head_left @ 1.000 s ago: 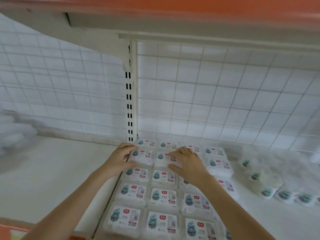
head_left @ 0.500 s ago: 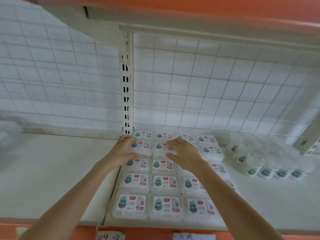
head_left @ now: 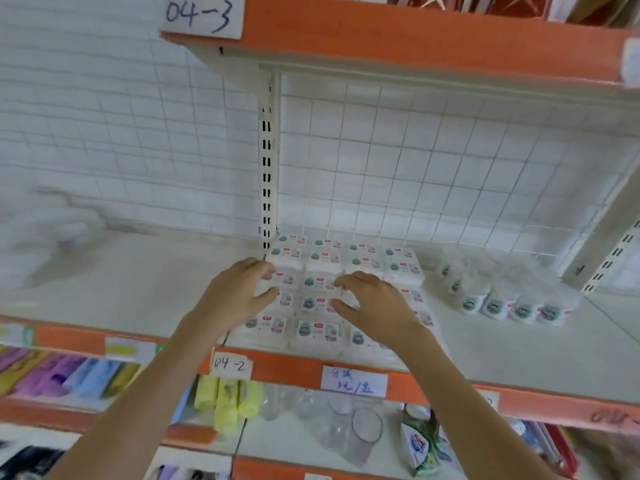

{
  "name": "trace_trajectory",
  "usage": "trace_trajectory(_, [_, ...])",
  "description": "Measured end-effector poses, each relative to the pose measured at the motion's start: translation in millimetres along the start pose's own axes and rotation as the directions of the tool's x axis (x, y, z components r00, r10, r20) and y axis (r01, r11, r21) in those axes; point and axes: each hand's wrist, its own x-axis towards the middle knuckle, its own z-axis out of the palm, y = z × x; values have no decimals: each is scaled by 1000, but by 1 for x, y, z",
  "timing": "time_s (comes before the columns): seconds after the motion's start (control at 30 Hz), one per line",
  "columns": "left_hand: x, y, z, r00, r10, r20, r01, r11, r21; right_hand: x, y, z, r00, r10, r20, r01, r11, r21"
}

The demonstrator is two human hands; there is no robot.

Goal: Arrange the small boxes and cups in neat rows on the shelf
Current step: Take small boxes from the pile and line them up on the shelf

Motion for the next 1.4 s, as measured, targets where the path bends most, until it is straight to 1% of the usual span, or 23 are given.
trace_trajectory(0.13, [-77, 28, 1, 996, -43, -77, 43, 999, -8, -59, -20, 7, 998, -66, 2, 66, 992, 107])
trace_trajectory(0.2, [-118, 39, 4, 996, -75, -56, 73, 996, -45, -90, -34, 15, 994, -111, 11, 107, 981, 163])
trace_trajectory(0.3, [-181, 52, 5, 988, -154, -21, 153, 987, -41, -129, -55, 29, 988, -151, 43, 137, 963, 231])
trace_trajectory(0.43, [-254, 54, -1, 952, -306, -11, 306, 952, -12, -159, -86, 49, 973, -205, 108, 159, 928, 337])
trace_trajectory(0.57, [-313, 41, -23, 860, -505, -70, 508, 860, 44, -162, -129, 70, 934, -324, 153, 242, 884, 400])
trace_trajectory(0.67, [-353, 24, -51, 784, -610, -114, 619, 781, 82, -150, -172, 83, 886, -432, 168, 330, 843, 425])
trace_trajectory(0.73, [-376, 10, -74, 733, -666, -139, 678, 731, 71, -138, -205, 91, 854, -487, 180, 366, 811, 457])
trace_trajectory(0.8, [-398, -8, -95, 695, -696, -182, 714, 697, 61, -124, -241, 102, 824, -536, 184, 390, 772, 501])
trace_trajectory(0.9, [-429, -39, -125, 649, -725, -230, 753, 655, 64, -101, -299, 119, 782, -603, 154, 454, 722, 522])
trace_trajectory(0.97, [-449, -66, -143, 640, -727, -247, 760, 646, 68, -87, -337, 130, 766, -625, 151, 464, 700, 543])
trace_trajectory(1.07, [-466, -107, -169, 639, -732, -236, 764, 640, 80, -64, -387, 147, 766, -619, 174, 428, 693, 580])
trace_trajectory(1.23, [-476, -185, -212, 677, -711, -189, 734, 670, 108, -18, -460, 170, 792, -573, 208, 342, 700, 627])
trace_trajectory(1.3, [-472, -215, -224, 692, -700, -174, 720, 686, 102, 2, -477, 177, 799, -556, 229, 308, 706, 638])
trace_trajectory(1.4, [-455, -257, -238, 726, -671, -149, 686, 722, 91, 38, -493, 183, 800, -549, 243, 312, 726, 613])
